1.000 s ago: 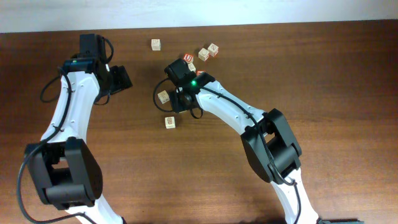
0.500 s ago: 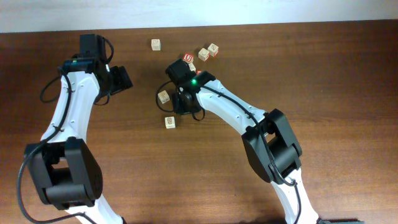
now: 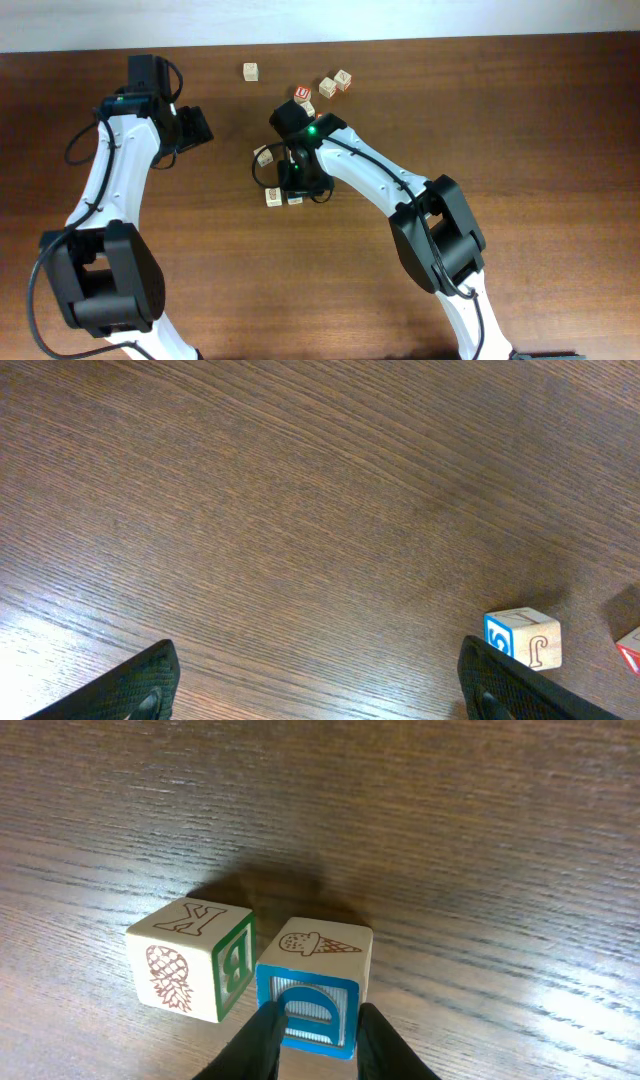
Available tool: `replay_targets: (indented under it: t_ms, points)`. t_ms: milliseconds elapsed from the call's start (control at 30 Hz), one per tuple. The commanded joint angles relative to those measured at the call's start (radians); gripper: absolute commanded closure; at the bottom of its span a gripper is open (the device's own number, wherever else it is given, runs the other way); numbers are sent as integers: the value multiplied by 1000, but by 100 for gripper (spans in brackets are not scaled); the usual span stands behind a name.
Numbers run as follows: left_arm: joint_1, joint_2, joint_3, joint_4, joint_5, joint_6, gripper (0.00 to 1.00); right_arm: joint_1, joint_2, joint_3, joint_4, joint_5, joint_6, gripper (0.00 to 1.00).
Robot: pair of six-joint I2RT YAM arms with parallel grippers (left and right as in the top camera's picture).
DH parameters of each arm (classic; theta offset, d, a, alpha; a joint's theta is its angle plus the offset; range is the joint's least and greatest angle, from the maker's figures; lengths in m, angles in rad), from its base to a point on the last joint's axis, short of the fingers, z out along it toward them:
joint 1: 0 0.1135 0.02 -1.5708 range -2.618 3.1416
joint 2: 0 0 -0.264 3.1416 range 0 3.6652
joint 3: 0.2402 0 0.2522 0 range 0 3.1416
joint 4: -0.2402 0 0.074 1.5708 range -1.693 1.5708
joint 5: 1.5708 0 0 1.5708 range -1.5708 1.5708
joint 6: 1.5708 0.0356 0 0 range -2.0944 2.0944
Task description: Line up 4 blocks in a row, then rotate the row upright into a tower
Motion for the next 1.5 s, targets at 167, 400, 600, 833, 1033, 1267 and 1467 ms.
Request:
replay_targets:
  t_ms: [167,400,600,833,1033,1267,1467]
  points:
    - [0,8,6,-2,4,-6,13,11,16,-11,10,-36,47,75]
    - [0,8,6,-2,4,-6,13,21,16,-11,40,-59,58,75]
    - [0,8,6,-2,4,-6,13,1,5,-1,36,-50,37,51]
    - [0,8,6,-2,4,-6,13,-61,3,136,51,216,-95,44]
    - [0,8,6,-2,4,-6,13,-64,60,132,194,347,174,50]
    - [0,8,6,-5,4,-6,13,-65,114,132,253,396,222,50]
    - [0,8,6,-5,3,-6,12,-65,129,132,258,396,221,65]
